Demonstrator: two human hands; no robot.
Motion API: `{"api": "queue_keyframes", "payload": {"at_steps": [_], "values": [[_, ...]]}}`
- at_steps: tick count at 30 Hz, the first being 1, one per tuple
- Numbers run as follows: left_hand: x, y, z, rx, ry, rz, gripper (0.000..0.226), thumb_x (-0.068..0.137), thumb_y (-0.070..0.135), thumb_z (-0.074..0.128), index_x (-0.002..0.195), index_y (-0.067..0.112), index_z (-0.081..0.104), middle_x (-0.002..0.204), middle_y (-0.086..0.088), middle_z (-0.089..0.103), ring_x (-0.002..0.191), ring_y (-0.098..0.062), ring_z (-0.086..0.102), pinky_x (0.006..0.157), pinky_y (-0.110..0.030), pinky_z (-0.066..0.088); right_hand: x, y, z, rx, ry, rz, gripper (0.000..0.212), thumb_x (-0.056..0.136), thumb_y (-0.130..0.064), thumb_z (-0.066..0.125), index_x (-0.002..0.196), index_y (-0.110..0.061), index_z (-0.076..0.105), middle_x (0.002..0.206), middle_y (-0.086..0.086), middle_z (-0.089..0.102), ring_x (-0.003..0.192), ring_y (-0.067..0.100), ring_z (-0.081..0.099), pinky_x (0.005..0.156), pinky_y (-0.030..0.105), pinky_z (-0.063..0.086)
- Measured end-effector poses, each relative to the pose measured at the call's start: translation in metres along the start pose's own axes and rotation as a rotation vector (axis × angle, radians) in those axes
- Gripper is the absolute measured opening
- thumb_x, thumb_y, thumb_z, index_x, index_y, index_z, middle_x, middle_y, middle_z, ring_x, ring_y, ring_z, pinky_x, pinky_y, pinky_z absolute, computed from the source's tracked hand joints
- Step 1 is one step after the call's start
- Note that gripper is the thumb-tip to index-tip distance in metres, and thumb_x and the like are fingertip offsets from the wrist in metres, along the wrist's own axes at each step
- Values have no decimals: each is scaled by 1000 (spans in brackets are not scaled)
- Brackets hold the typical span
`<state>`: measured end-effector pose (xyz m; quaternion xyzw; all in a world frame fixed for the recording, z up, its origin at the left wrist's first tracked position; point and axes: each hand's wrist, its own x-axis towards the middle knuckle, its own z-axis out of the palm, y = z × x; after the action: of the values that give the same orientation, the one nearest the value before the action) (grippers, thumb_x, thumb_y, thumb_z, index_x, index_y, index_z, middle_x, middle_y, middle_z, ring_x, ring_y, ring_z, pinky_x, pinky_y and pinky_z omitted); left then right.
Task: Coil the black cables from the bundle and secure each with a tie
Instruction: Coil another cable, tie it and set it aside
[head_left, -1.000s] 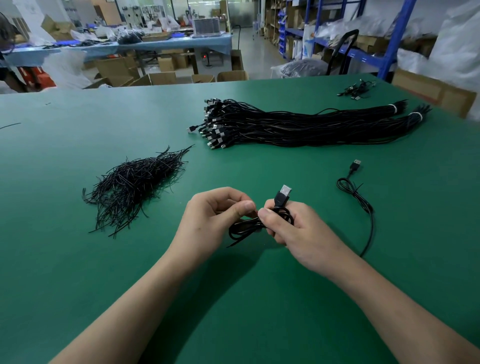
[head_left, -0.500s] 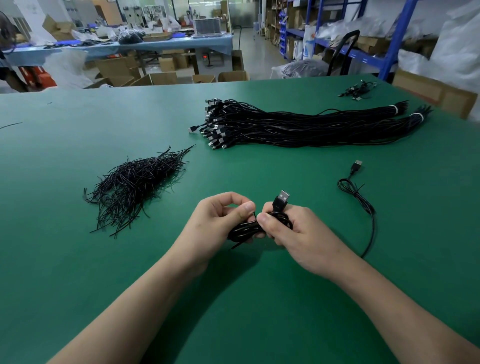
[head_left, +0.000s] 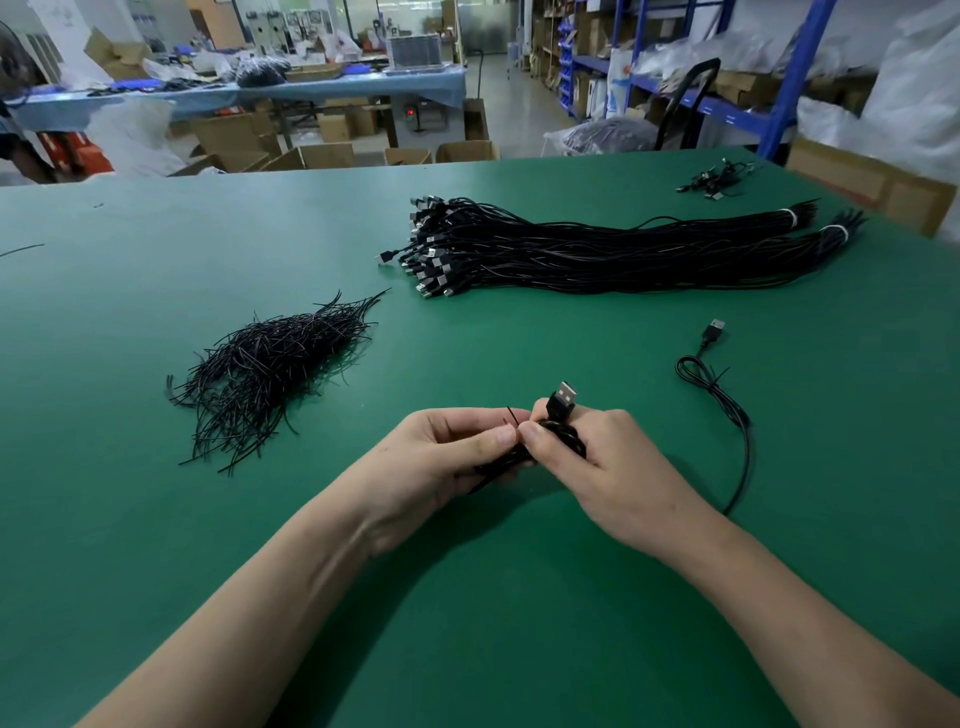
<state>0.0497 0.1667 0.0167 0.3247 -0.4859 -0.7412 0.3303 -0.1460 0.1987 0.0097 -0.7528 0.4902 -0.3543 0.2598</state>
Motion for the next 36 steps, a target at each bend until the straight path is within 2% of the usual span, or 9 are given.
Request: {"api": "queue_keyframes", "payload": {"at_steps": [2,7,10,12,16,23,29,33,36], "values": [[0,-1,-1,2,13,-4,30,84,14,72,113,8,77,116,-13,74,104,-18,72,86,-22,56,0,-1,1,-18,-14,6,33,104,-41,47,73,-30,50,56,-11,40,50,7,34,51,34,30],[0,-1,3,160,121,91,12,76,21,84,87,18,81,90,-7,77,81,-12,73,69,-18,54,1,-3,1,117,-25,50,33,105,-31,49,73,-25,49,57,-14,40,51,4,34,52,20,28],[1,-2,6,210,178,197,12,74,22,83,83,15,80,89,-9,78,75,-11,71,68,-16,52,2,-2,2,237,-41,131,34,105,-34,48,80,-11,53,64,-5,45,54,9,37,53,26,32],[2,-4,10,210,204,242,9,73,22,82,80,17,80,91,-10,78,78,-12,72,69,-16,52,2,-2,3,291,-23,165,36,105,-34,48,85,-4,53,66,-4,46,53,7,37,50,24,31],[3,-9,15,216,251,256,15,75,23,80,84,11,79,91,-12,79,77,-11,72,67,-15,51,4,1,5,326,13,196,37,105,-34,49,83,-3,51,66,-3,45,52,7,36,49,22,29],[4,-9,20,226,286,242,11,75,22,80,82,13,78,83,-9,78,66,-10,64,62,-18,50,4,-3,9,436,81,277,41,100,-53,49,66,-33,57,60,-12,49,48,1,38,46,17,29],[3,-14,26,330,362,335,5,85,12,80,83,15,77,87,-6,79,77,-14,72,69,-19,52,6,-5,18,485,182,392,43,103,-44,50,66,-24,58,58,-7,48,46,7,35,46,26,27],[1,-19,29,601,449,477,8,86,18,80,84,25,78,85,11,78,80,-6,72,77,-24,53,6,-7,16,585,166,443,39,103,-36,50,68,-19,54,56,-4,43,42,7,30,40,19,25],[2,-20,30,676,472,541,12,87,16,78,85,28,77,84,13,76,82,-8,71,79,-24,53,6,-8,14,614,152,437,39,104,-32,50,67,-18,51,53,-9,42,41,5,29,38,16,25]]}}
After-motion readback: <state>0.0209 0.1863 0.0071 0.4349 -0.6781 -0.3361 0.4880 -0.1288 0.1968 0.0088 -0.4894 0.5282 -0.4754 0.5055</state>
